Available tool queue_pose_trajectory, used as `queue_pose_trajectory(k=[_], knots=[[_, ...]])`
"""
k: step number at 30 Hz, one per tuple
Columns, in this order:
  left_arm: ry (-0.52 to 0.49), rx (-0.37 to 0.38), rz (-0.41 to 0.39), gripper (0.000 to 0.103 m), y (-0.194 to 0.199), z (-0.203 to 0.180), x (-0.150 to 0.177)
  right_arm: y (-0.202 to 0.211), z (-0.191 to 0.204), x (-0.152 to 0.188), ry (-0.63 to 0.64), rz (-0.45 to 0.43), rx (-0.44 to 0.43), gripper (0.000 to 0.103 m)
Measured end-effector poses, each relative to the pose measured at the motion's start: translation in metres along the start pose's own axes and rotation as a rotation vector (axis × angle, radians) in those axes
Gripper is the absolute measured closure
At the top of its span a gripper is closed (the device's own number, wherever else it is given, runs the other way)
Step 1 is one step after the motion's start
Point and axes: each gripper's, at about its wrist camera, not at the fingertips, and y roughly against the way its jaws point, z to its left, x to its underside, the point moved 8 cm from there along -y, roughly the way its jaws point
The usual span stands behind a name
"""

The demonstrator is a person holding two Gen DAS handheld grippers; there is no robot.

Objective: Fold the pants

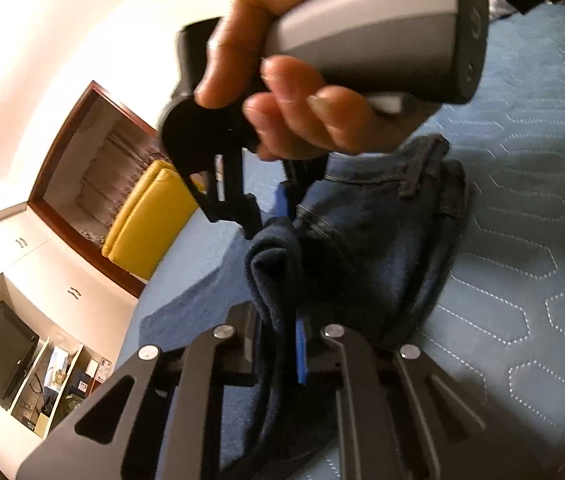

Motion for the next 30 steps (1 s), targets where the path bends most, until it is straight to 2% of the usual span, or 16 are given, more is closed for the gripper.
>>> queue_pose_trajectory(k=[2, 6, 7, 9, 11, 16, 19, 23, 30], knots=[[0.010, -0.008, -0.006, 0.091, 0.004, 0.005, 0.002, 0.003, -0.003, -0.002, -0.002, -0.008, 0.012, 0.060], [0.001, -0.008, -0.015, 0.091, -0.003, -0.007, -0.006, -0.006, 0.001, -0.013, -0.020, -0.003, -0.005, 0.058], [-0.005, -0.006, -0.016, 0.091, -0.003, -0.007, -0.004, -0.007, 0.005, -0.018, -0.015, -0.010, -0.001, 0.059], [-0.017, -0.011, -0.017, 0.091, -0.004, -0.008, -0.003, -0.010, 0.012, -0.023, 0.010, -0.019, 0.015, 0.085], [-0.019, -0.027, -0.023, 0.092, -0.005, -0.007, -0.004, -0.003, 0.019, -0.026, 0.061, -0.035, 0.029, 0.094], [-0.034, -0.035, -0.066, 0.092, -0.001, -0.009, -0.028, 0.035, 0.007, -0.025, 0.083, -0.097, 0.033, 0.096], [-0.069, -0.014, -0.088, 0.092, -0.002, -0.025, -0.046, 0.049, -0.017, -0.022, 0.051, -0.117, 0.050, 0.096], [-0.174, 0.009, -0.112, 0.092, -0.008, -0.062, -0.055, 0.054, -0.040, -0.018, 0.013, -0.118, 0.052, 0.096], [-0.201, 0.038, -0.092, 0.092, -0.025, -0.085, -0.058, 0.049, -0.056, -0.019, 0.038, -0.114, 0.048, 0.095]])
